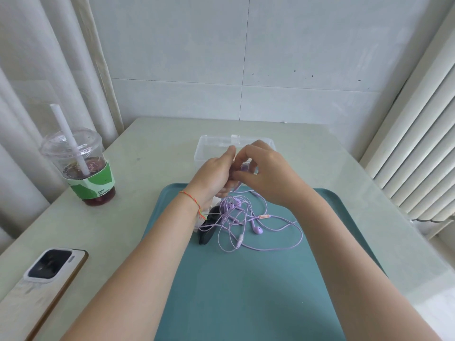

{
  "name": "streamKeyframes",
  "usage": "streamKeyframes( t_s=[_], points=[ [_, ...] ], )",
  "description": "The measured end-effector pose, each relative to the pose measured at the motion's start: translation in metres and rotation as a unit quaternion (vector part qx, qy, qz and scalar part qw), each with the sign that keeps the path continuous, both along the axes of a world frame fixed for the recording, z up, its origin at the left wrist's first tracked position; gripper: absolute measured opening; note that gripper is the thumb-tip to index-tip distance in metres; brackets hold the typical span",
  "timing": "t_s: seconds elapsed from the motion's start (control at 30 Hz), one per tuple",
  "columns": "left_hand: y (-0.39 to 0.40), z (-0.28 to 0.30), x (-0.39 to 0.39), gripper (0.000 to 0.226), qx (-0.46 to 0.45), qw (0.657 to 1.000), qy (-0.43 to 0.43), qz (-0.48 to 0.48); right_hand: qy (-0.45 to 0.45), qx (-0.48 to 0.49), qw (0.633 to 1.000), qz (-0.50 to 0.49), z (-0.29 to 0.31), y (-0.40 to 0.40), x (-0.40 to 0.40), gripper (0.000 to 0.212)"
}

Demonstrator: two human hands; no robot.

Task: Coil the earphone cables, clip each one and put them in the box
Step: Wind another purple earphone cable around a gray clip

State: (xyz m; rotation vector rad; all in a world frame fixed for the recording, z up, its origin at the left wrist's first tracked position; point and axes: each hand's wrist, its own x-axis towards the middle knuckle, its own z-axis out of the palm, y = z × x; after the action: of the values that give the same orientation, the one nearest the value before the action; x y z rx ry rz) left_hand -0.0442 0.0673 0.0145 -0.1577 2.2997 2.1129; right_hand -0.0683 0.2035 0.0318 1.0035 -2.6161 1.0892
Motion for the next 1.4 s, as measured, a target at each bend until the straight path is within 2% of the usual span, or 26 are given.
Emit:
streamKeyframes(
  t_s=[0.17,0.3,0.47,0.63,0.77,0.87,0.97,1.1,1.27,1.4],
  points=[
    [-0.002,0.0,-0.002,0.068,-0.018,0.999,-0.023,0.027,0.004,0.025,0.999,0.046,0.0,0.0,0.001,0.019],
    [-0.002,-0.001,-0.002,0.072,-0.027,0.998,-0.037,0.04,0.013,0.064,0.997,0.041,0.0,-0.002,0.003,0.022],
    [-0.004,-0.002,-0.001,0.059,-0.082,0.993,-0.053,0.062,0.03,0.094,0.995,0.021,-0.005,-0.008,0.006,0.014],
    [-0.002,0.001,-0.001,0.061,-0.143,0.986,-0.022,0.084,0.038,0.055,0.998,0.019,-0.006,-0.011,0.006,0.011],
    [-0.002,0.007,0.004,0.061,-0.126,0.991,-0.005,0.041,0.032,0.042,0.998,0.027,-0.005,-0.01,0.005,0.009],
    [-0.007,0.011,0.006,0.064,-0.13,0.991,-0.003,0.029,0.013,0.025,0.999,0.041,-0.006,-0.012,0.006,0.006],
    [-0.016,0.013,0.007,0.069,-0.127,0.992,-0.012,0.024,-0.01,0.005,0.998,0.064,-0.005,-0.017,0.009,0.014],
    [-0.024,0.013,0.013,0.066,-0.088,0.996,-0.028,0.002,-0.03,0.015,0.997,0.064,-0.005,-0.028,0.01,0.016],
    [-0.038,0.005,0.01,0.076,-0.067,0.996,-0.042,-0.031,-0.136,0.003,0.986,0.091,-0.002,-0.035,0.012,0.014],
    [-0.041,-0.003,0.005,0.08,-0.09,0.993,-0.034,-0.064,-0.157,0.005,0.984,0.085,-0.002,-0.036,0.009,0.01]
  ],
)
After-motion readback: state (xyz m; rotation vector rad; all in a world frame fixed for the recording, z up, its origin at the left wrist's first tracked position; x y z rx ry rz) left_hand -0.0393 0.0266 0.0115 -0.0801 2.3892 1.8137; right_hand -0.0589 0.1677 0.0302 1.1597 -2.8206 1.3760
